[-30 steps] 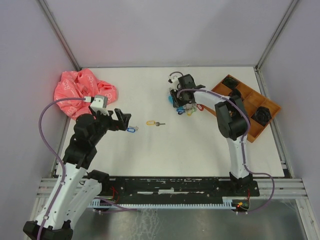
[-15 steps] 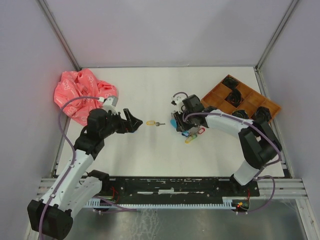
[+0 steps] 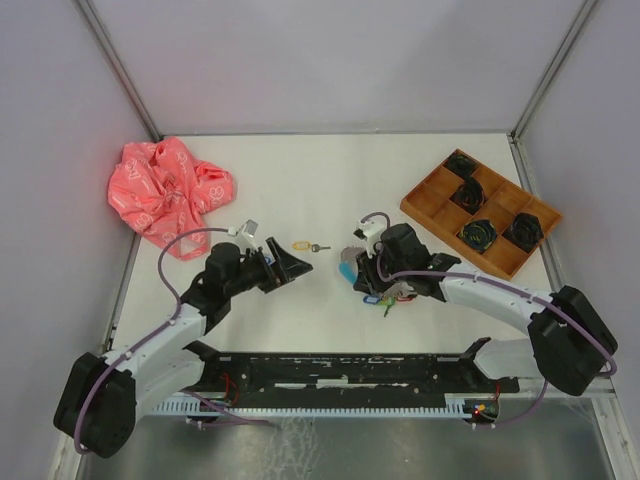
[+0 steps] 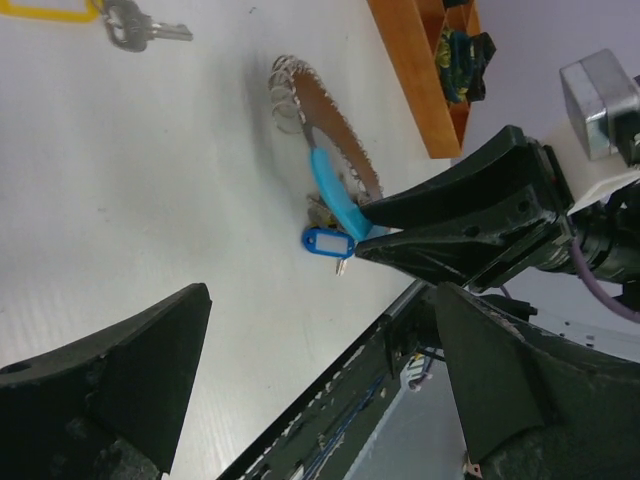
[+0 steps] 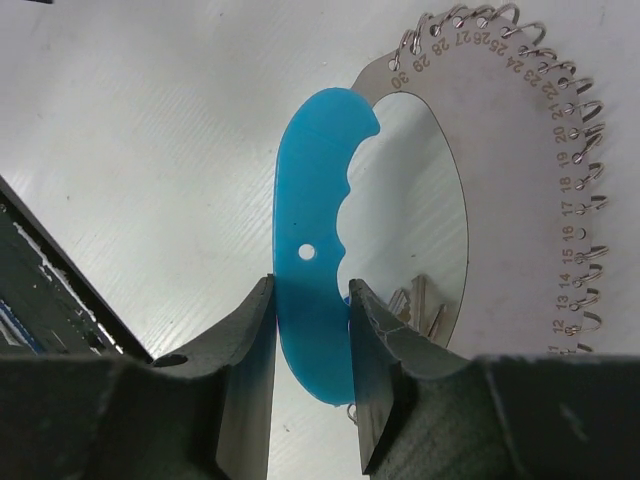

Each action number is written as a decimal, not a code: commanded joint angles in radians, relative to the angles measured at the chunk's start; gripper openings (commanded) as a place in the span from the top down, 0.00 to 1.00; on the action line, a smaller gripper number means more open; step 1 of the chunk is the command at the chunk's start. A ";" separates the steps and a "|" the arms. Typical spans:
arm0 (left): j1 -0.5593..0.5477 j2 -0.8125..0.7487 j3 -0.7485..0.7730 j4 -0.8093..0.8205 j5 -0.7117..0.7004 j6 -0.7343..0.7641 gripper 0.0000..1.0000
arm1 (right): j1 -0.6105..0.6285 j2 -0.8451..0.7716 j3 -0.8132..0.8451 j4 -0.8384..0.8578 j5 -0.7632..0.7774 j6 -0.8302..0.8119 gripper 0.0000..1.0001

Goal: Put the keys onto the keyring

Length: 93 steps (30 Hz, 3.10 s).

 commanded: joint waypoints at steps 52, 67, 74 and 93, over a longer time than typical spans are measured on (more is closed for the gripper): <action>-0.238 0.215 0.317 0.125 -0.232 0.482 0.97 | 0.133 -0.413 -0.140 0.242 0.398 0.017 0.16; -0.174 0.219 0.394 0.067 -0.085 0.735 0.97 | 0.133 -0.544 -0.224 0.198 0.388 -0.285 0.07; -0.089 0.221 0.432 0.023 0.064 0.766 0.97 | 0.133 -0.538 -0.255 0.249 0.300 -0.321 0.13; -0.046 0.203 0.577 -0.254 0.358 0.983 0.97 | 0.133 -0.450 -0.366 0.582 0.053 -0.649 0.23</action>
